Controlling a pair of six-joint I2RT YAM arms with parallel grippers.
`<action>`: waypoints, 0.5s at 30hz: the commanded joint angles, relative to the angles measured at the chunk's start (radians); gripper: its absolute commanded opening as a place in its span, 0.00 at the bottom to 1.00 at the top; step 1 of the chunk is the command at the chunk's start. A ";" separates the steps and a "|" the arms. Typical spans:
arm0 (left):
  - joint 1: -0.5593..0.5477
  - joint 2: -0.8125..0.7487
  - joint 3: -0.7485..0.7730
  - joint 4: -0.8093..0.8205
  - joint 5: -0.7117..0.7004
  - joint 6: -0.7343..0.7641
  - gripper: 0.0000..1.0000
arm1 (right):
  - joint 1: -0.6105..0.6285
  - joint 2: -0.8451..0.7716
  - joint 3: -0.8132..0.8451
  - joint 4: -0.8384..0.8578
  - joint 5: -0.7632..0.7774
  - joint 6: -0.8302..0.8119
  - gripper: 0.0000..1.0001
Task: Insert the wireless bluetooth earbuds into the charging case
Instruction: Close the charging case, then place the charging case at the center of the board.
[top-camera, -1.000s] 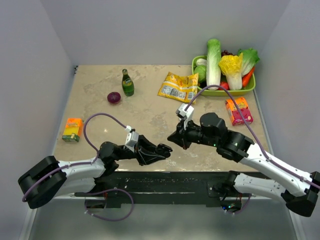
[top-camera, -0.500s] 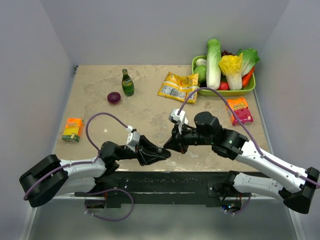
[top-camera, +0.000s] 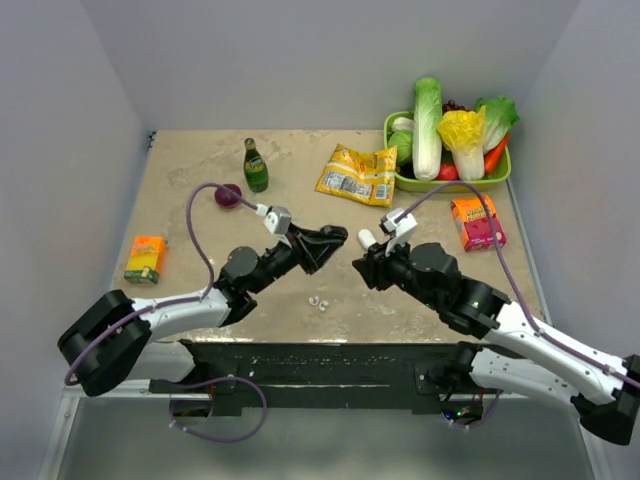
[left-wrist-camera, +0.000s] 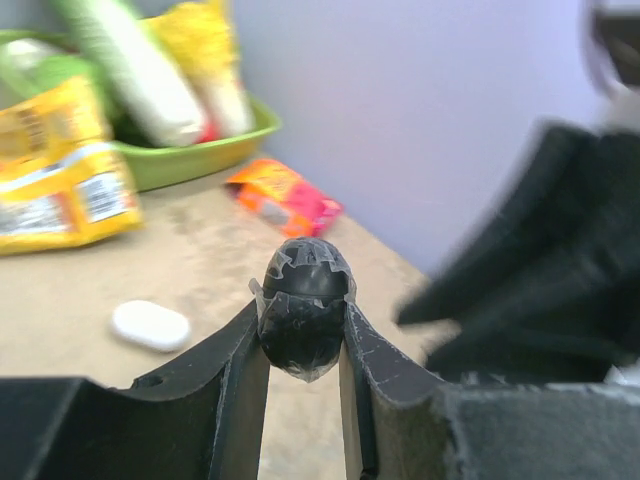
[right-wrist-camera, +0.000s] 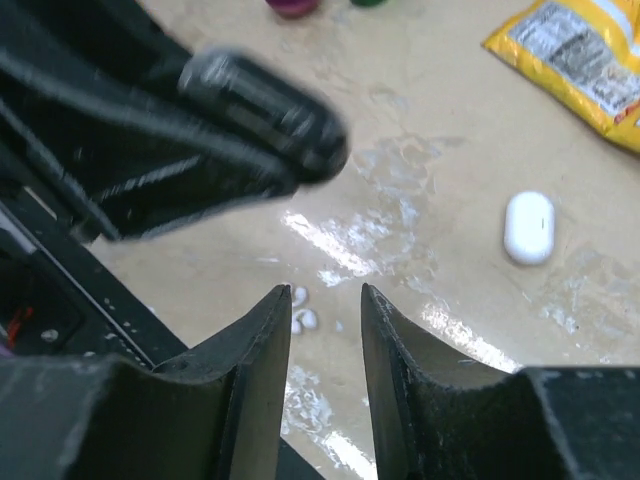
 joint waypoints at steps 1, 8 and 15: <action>0.108 0.162 0.124 -0.214 -0.191 -0.065 0.00 | 0.001 0.054 -0.023 0.029 0.057 0.038 0.39; 0.243 0.442 0.274 -0.291 -0.020 -0.137 0.00 | 0.001 -0.006 -0.088 0.067 0.019 0.052 0.41; 0.292 0.630 0.385 -0.347 0.029 -0.123 0.00 | 0.001 0.020 -0.088 0.053 0.034 0.066 0.42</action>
